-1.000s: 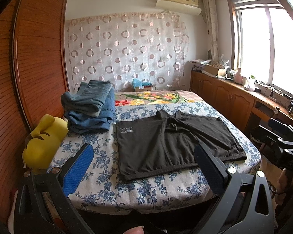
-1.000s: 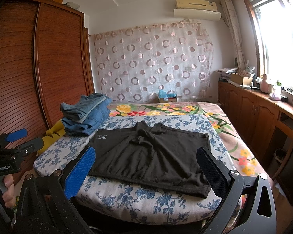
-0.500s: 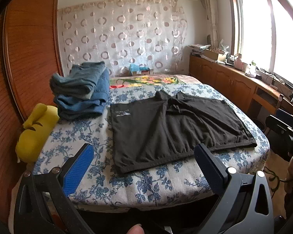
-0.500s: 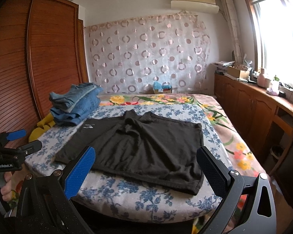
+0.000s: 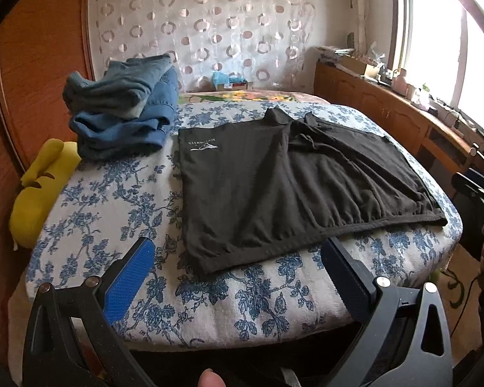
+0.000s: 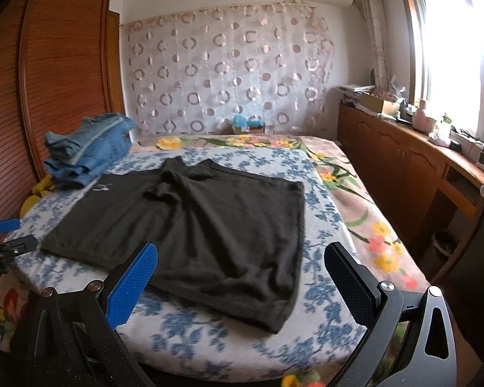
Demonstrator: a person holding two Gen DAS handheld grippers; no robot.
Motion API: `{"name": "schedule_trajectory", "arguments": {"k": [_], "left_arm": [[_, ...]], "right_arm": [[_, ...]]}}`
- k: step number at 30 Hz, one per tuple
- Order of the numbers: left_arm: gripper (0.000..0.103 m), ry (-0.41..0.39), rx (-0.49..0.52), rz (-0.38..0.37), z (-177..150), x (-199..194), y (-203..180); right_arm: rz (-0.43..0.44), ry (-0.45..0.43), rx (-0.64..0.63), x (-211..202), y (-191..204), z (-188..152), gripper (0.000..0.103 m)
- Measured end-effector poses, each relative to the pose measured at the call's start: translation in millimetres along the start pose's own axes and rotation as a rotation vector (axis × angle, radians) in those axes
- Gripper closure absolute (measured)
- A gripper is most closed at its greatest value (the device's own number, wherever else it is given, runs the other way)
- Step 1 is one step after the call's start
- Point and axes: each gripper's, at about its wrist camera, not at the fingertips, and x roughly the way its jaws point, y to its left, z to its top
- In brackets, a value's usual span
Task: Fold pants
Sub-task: 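Lower both grippers to the black pants' hem and close on it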
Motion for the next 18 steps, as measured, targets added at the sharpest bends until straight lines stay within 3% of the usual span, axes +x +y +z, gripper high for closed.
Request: {"name": "schedule_trajectory", "arguments": {"k": [7,14,18], "left_arm": [[0.000,0.010,-0.028,-0.016,1,8,15],[0.001,0.005,-0.039,-0.025,-1,11,29],[0.010,0.022,-0.043,-0.048,-4,16,35]], "right_arm": [[-0.015,0.066,0.018,14,-5,4,0.009],[0.003,0.149,0.036,9,3,1,0.035],[0.013,0.173,0.035,-1,7,1,0.037]]}}
